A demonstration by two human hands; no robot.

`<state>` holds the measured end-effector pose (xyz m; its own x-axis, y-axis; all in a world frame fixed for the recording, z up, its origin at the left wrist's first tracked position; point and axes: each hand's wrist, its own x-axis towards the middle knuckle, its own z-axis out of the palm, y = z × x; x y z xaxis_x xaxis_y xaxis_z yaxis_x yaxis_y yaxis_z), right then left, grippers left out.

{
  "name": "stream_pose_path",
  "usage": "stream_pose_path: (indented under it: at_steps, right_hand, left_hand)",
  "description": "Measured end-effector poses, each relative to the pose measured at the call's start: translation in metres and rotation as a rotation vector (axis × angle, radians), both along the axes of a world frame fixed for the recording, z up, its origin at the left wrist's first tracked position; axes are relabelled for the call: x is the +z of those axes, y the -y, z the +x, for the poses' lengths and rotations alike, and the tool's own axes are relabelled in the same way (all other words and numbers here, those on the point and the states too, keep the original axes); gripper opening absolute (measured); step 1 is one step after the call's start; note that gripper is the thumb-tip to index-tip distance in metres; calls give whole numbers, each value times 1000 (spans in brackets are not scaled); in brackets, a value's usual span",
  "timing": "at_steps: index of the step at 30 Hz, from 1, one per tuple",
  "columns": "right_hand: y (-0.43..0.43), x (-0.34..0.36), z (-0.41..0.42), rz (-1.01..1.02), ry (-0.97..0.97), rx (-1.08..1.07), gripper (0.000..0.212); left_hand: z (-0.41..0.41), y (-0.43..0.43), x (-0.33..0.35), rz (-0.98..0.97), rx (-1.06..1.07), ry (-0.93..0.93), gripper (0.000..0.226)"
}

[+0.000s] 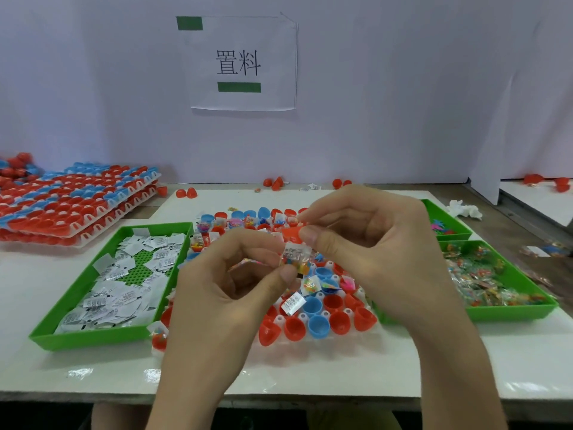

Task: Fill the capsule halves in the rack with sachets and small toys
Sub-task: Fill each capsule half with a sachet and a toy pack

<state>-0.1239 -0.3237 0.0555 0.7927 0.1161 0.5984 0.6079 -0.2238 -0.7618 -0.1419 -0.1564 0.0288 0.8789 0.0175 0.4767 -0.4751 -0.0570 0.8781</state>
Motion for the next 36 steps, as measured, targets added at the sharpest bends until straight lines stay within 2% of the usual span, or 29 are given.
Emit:
stream_pose_path:
  at_steps: [5, 8, 13, 20, 27, 36]
  right_hand:
    - [0, 0, -1, -38, -41, 26, 12]
    - [-1, 2, -4, -68, -60, 74, 4]
    - [-4, 2, -4, -140, -90, 102, 17]
    - [-5, 0, -4, -121, -71, 88, 12]
    - [-10, 0, -4, -93, -32, 76, 13]
    - [-7, -1, -2, -81, -28, 87, 12]
  left_hand:
    - [-2, 1, 1, 38, 1, 24, 15]
    - [-2, 0, 1, 5, 37, 29, 23]
    - [-4, -1, 3, -18, 49, 3, 36]
    - [-2, -2, 0, -49, 35, 2, 25]
    - [-2, -5, 0, -39, 31, -10, 29]
    - [1, -5, -7, -40, -46, -6, 11]
